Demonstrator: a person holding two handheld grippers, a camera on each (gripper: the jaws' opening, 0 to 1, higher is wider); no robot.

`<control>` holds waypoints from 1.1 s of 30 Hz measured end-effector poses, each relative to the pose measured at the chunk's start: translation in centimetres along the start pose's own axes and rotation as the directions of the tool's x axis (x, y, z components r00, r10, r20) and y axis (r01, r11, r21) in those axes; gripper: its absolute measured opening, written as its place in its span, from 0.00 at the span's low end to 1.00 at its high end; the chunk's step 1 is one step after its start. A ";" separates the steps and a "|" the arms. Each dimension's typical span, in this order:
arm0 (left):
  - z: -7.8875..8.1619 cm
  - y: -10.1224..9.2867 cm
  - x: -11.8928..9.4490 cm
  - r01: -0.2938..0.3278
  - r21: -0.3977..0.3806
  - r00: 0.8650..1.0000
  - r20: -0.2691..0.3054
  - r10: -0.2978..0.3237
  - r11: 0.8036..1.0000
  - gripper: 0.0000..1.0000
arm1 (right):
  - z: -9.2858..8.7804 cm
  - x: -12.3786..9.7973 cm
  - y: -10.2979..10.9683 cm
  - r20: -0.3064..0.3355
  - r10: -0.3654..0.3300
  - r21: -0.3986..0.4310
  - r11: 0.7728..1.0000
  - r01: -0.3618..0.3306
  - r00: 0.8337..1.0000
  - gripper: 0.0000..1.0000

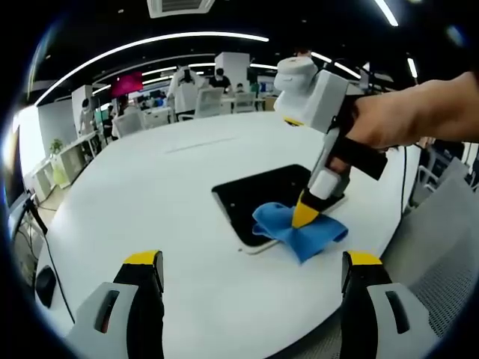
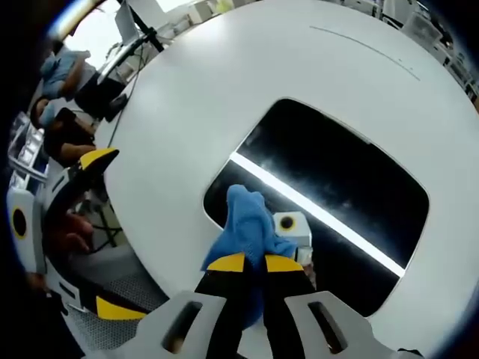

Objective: Wipe the mirror surface with the cleaning cloth until all visible marks leave the cleaned area.

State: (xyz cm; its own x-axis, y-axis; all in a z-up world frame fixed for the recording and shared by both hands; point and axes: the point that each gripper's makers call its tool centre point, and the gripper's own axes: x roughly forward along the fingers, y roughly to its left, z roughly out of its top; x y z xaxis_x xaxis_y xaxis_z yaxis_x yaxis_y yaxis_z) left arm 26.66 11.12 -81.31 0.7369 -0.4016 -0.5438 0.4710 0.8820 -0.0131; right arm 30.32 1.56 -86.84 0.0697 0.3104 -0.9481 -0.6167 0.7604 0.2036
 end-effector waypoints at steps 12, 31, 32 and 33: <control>0.0 0.0 0.0 -0.003 0.005 1.000 -0.004 0.003 1.000 1.00 | 0.2 0.2 -0.2 0.004 0.026 0.001 1.000 -0.026 1.000 0.02; 0.0 0.2 -0.1 -0.006 0.000 1.000 -0.002 0.006 1.000 1.00 | -0.1 -0.1 -0.4 0.005 0.028 0.004 1.000 -0.028 1.000 0.02; 0.0 0.2 -0.1 -0.006 -0.001 1.000 -0.002 0.006 1.000 1.00 | -0.2 -0.2 -0.4 0.005 0.028 0.005 1.000 -0.028 1.000 0.02; 0.0 0.2 -0.1 -0.006 -0.002 1.000 -0.003 0.006 1.000 1.00 | -0.2 -0.2 -0.5 0.005 0.029 0.005 1.000 -0.029 1.000 0.02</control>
State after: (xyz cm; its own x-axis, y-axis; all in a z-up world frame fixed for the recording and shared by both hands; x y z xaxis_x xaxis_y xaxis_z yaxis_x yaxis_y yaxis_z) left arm 26.65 11.31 -81.25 0.7385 -0.3954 -0.5461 0.4656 0.8849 -0.0111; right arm 30.40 0.99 -86.77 0.0555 0.3351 -0.9406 -0.6142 0.7542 0.2324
